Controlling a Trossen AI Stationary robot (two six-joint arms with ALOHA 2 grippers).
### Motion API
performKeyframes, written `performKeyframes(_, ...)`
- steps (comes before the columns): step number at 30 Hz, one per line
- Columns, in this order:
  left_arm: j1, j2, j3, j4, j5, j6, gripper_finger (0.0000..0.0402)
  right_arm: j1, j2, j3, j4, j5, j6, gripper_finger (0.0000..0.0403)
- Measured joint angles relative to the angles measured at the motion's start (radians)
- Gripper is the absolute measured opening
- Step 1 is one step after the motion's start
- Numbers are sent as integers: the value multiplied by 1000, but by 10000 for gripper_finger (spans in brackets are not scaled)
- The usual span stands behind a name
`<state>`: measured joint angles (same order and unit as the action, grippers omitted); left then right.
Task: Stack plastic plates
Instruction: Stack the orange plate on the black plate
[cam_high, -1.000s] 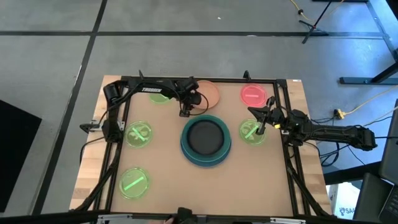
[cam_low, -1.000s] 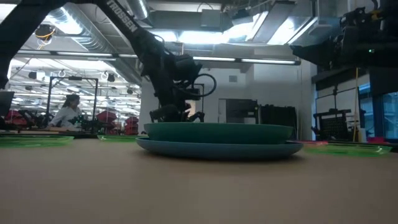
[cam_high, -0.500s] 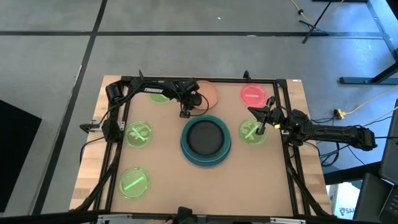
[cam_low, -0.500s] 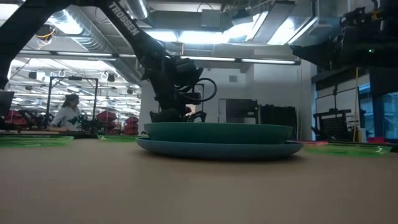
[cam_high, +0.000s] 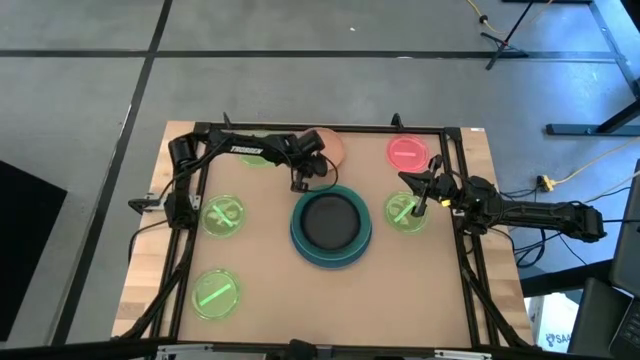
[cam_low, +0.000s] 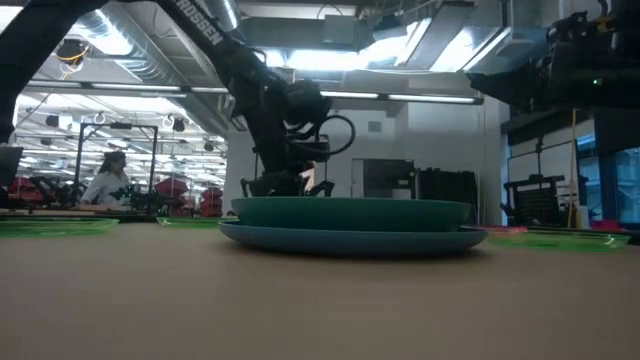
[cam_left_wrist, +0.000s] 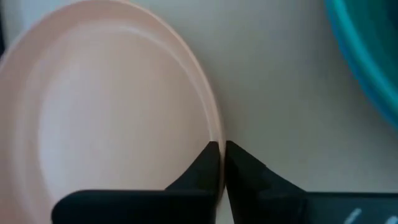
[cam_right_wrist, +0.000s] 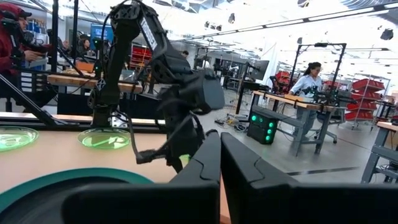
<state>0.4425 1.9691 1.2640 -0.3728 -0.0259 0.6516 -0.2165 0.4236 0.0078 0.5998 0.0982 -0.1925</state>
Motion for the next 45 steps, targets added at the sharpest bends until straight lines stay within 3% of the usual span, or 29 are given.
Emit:
performKeyframes(7, -58, -79, 1, -11, -98, -44, 11, 0, 0, 0, -15, 31, -1, 3)
performKeyframes(20, -222, -204, 2, -13, -85, -245, 15, 0, 0, 0, -19, 42, 1, 3)
performKeyframes(36, -532, -219, 2, -15, -84, -517, 16, 0, 0, 0, -26, 42, 5, 3)
performKeyframes(45, -641, -198, 2, 14, -42, -602, 16, 0, 0, 0, -27, 41, 65, 3)
